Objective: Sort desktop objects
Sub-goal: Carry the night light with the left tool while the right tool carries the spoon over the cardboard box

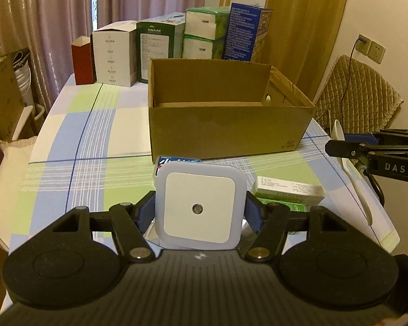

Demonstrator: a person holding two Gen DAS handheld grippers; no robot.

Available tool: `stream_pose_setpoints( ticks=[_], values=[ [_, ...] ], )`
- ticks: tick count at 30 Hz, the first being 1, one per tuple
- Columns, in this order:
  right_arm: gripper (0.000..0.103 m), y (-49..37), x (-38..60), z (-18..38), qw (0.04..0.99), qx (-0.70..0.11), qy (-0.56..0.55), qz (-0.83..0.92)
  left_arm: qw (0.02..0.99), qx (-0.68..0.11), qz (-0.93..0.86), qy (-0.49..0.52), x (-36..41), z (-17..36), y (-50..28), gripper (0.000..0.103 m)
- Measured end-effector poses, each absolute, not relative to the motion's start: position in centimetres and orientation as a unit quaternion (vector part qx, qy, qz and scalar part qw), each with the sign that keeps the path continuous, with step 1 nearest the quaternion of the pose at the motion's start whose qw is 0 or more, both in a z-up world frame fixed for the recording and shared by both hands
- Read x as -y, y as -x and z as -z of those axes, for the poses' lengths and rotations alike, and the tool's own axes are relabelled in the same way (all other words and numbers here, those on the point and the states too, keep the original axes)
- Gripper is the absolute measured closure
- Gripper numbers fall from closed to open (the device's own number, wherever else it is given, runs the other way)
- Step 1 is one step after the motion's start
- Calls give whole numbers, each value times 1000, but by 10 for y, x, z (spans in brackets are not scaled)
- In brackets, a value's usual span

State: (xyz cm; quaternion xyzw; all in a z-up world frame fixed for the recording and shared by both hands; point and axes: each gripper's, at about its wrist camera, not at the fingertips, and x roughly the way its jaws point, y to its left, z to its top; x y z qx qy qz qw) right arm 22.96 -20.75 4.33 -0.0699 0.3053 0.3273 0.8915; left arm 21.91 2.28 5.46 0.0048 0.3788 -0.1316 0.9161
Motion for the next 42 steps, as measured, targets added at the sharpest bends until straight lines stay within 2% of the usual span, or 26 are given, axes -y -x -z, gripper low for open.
stream_pose_setpoints(
  ticks=[23,33,42],
  values=[
    [73,-262,220,-53,897,-320,58,-299,912,-383,142,-26,1,-63,-240,41],
    [73,-327,202,-85,902,-309,55,-296,913,-375,157,-45,19,-84,-300,41],
    [73,-418,176,-99,904,-312,21,-292,915,-362,170,-52,37,-101,-378,41]
  ],
)
